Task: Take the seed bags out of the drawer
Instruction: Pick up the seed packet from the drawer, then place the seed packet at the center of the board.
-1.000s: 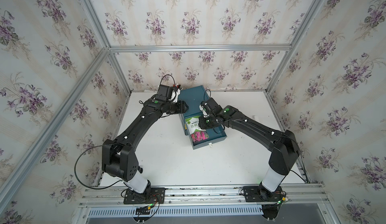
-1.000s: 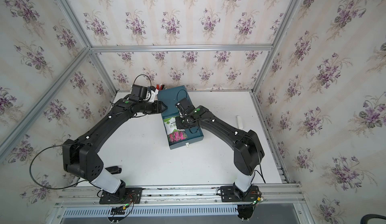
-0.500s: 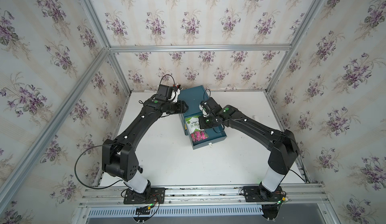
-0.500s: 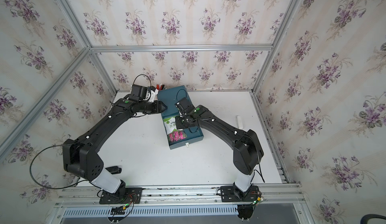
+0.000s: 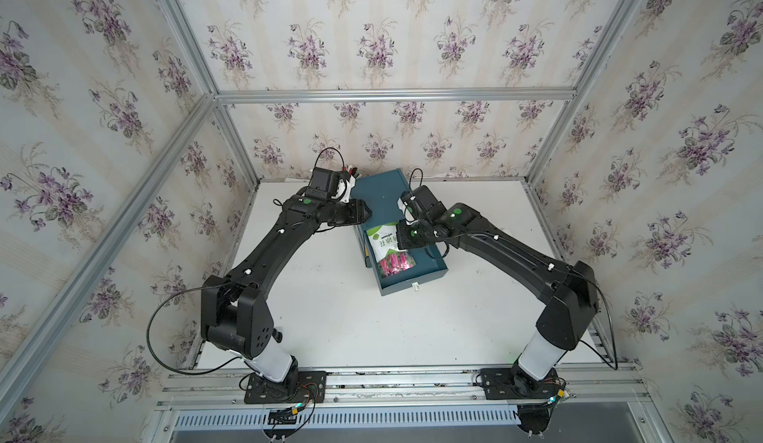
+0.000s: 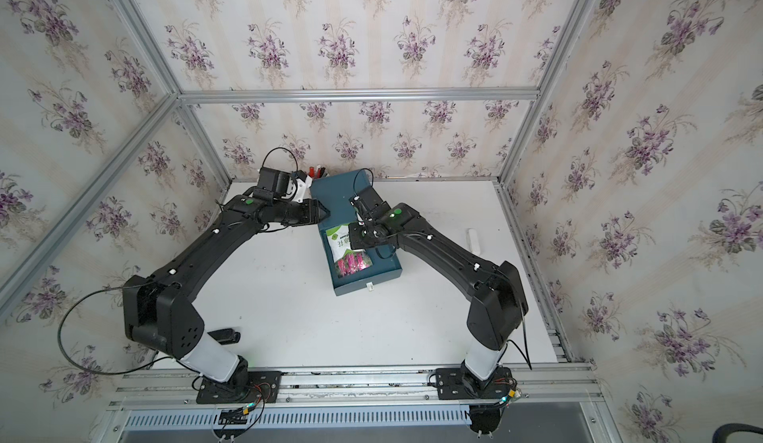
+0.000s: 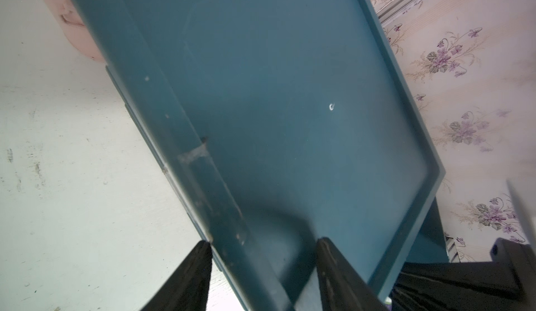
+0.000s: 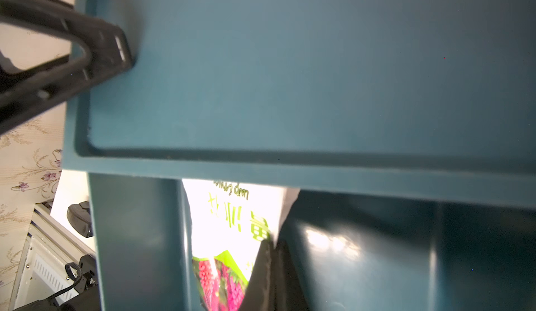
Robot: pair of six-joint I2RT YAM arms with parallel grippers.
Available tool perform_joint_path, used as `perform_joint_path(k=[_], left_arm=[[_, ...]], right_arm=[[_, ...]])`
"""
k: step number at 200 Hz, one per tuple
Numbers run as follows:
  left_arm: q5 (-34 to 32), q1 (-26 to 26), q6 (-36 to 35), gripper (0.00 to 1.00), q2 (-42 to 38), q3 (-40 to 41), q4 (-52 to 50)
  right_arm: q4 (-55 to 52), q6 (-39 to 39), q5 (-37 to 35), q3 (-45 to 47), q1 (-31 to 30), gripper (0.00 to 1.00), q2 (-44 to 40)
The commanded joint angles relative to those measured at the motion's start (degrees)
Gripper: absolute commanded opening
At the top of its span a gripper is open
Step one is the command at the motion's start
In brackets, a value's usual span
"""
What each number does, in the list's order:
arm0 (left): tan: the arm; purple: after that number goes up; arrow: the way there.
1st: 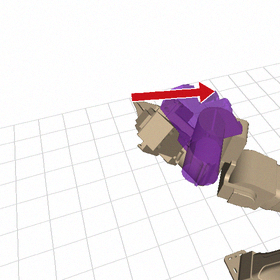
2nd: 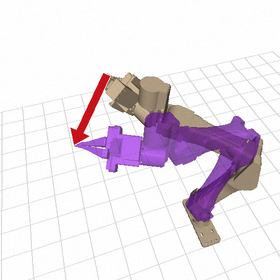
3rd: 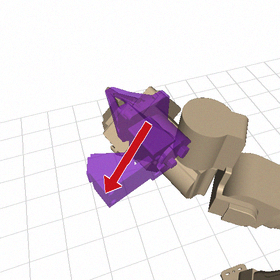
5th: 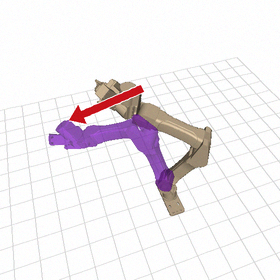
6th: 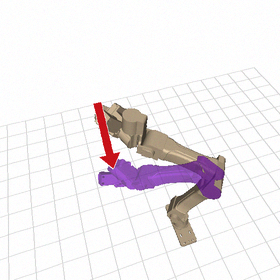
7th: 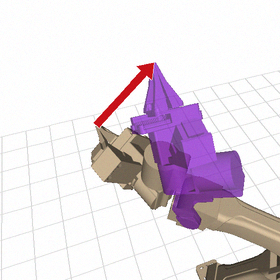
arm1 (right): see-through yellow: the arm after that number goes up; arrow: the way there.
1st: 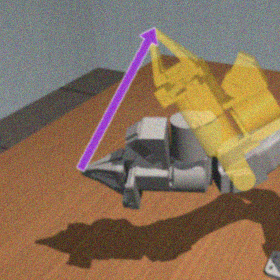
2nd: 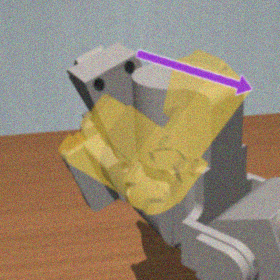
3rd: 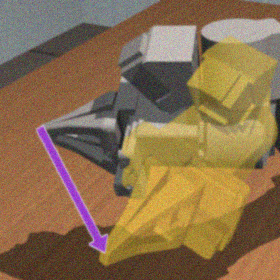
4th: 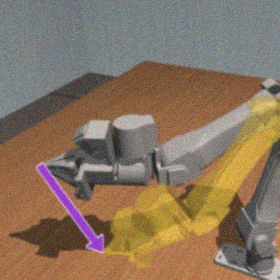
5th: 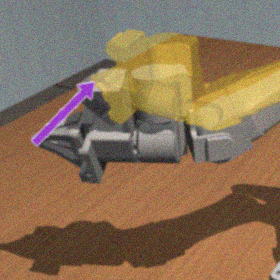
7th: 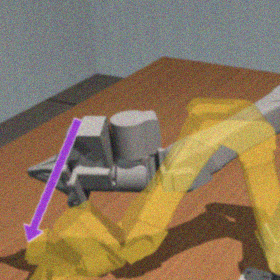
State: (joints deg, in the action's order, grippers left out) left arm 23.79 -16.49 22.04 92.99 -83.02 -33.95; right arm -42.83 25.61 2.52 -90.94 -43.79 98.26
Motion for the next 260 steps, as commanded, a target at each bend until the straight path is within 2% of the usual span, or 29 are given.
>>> perform_joint_path(k=[1,104,206,260], left_arm=[[-4.27,0.27,-2.51,0.6,0.66,0.93,-9.69],[-4.36,0.74,-3.01,0.6,0.71,1.29,-9.42],[-4.48,0.76,-2.94,0.6,1.05,1.22,-9.44],[-4.61,0.76,-2.83,0.6,1.41,0.93,-9.64]], right_arm=[[-1.53,0.84,-0.03,-0.2,0.44,0.0,-1.38],[-4.13,3.68,2.64,0.22,2.26,0.0,-7.08],[-8.76,6.74,1.83,0.85,2.51,0.0,-14.86],[-12.18,5.31,-0.24,-0.22,8.16,0.0,-20.61]])
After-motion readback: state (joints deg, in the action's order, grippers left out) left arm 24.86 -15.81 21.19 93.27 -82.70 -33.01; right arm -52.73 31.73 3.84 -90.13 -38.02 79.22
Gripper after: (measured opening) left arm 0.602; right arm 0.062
